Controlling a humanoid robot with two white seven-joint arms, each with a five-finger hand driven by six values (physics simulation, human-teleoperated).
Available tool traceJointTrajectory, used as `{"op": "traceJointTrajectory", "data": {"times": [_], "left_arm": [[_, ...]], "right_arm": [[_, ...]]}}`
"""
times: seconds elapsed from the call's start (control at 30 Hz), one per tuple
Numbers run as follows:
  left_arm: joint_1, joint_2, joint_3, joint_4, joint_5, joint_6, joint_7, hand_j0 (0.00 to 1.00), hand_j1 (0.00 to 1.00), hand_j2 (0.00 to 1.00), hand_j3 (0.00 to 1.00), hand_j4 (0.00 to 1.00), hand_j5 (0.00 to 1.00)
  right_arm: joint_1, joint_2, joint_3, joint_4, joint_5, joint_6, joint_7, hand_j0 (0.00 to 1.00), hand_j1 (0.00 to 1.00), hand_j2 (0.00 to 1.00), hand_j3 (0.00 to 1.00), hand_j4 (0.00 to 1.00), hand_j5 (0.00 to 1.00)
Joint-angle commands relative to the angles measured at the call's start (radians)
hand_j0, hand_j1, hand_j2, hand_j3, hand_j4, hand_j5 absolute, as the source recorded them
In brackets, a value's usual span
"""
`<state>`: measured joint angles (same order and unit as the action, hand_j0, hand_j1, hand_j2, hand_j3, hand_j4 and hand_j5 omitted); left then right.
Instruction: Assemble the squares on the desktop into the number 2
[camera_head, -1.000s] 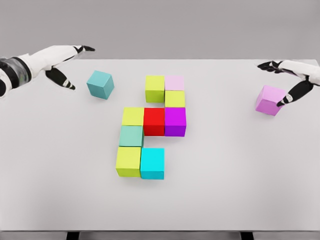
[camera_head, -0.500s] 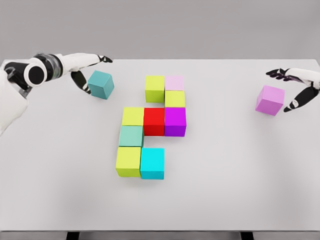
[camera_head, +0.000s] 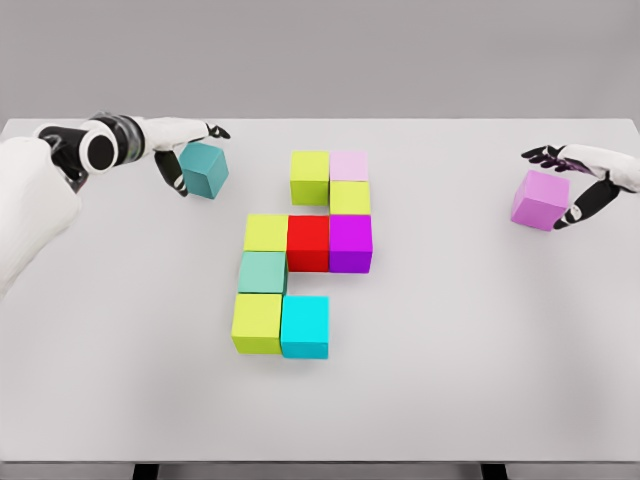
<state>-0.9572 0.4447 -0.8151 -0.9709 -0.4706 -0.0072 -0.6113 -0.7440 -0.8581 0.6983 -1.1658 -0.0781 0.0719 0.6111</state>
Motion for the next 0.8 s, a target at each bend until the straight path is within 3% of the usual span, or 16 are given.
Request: {"op": "traceJointTrajectory", "data": {"times": [0.0, 0.6, 0.67, 0.77], "left_arm": [[0.0, -0.008, 0.001, 0.014, -0.019, -0.002, 0.0, 1.0, 1.0, 1.0, 1.0, 1.0, 1.0], [-0.021, -0.061, 0.001, 0.086, -0.108, -0.031, 0.0, 1.0, 1.0, 1.0, 1.0, 1.0, 1.0], [-0.021, -0.069, 0.001, 0.1, -0.115, -0.03, 0.0, 1.0, 1.0, 1.0, 1.0, 1.0, 1.0], [-0.021, -0.07, 0.001, 0.109, -0.12, -0.03, 0.0, 1.0, 1.0, 1.0, 1.0, 1.0, 1.0]], "right_arm": [[0.0, 0.011, 0.0, 0.015, 0.001, -0.001, 0.0, 1.0, 1.0, 1.0, 1.0, 1.0, 1.0], [-0.006, 0.068, -0.002, 0.094, 0.029, -0.003, 0.0, 1.0, 1.0, 1.0, 1.0, 1.0, 1.0], [-0.006, 0.076, -0.002, 0.095, 0.034, -0.003, 0.0, 0.95, 0.95, 0.95, 0.95, 0.95, 0.95], [-0.005, 0.077, -0.002, 0.095, 0.035, -0.004, 0.0, 0.74, 0.74, 0.74, 0.74, 0.74, 0.74]]}}
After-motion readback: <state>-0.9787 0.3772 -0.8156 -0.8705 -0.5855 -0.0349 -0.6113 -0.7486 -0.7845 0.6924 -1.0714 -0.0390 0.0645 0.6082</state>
